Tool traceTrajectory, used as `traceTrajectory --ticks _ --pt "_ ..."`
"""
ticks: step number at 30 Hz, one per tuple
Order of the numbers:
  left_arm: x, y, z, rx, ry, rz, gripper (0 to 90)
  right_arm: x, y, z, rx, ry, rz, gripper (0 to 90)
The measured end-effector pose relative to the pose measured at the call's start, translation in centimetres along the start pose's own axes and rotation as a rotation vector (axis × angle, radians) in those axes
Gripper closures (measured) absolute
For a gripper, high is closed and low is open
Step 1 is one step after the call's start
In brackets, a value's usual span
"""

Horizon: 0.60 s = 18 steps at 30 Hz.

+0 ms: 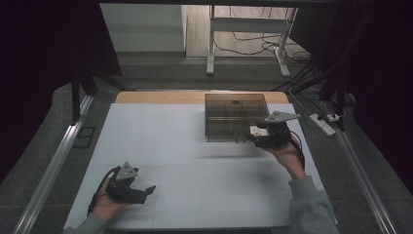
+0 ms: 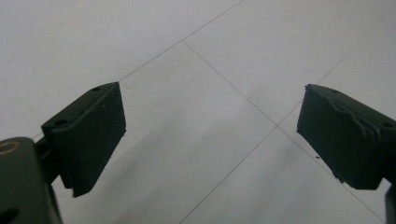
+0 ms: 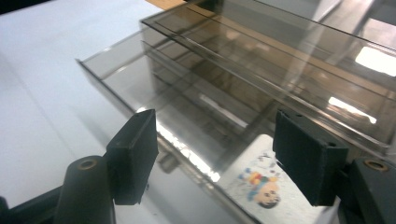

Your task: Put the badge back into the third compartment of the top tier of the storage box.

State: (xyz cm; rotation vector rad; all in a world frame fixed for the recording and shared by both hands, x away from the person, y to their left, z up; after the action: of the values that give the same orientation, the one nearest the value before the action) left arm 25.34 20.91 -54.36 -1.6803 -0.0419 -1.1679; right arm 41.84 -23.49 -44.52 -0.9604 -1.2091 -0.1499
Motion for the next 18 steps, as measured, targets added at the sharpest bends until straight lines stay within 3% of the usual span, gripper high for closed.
traceTrajectory --ticks 18 --pt "0.0 -0.1 0.0 0.003 -0.002 -0.002 8.2 -1.0 -1.7 2.0 0.063 -0.011 -0.041 31.7"
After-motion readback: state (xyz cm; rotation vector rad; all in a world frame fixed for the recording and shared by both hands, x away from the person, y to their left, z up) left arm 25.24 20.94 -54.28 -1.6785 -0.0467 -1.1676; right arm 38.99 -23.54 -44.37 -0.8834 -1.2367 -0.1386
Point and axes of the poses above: each handheld gripper's, and its own axes: y roughly forward along the jaws, x roughly out of its top, z roughly to its left, the point moved 2 cm from there along y, roughly forward along the jaws, and after that the axes turned 5 degrees about y, right-handed, at the moved point
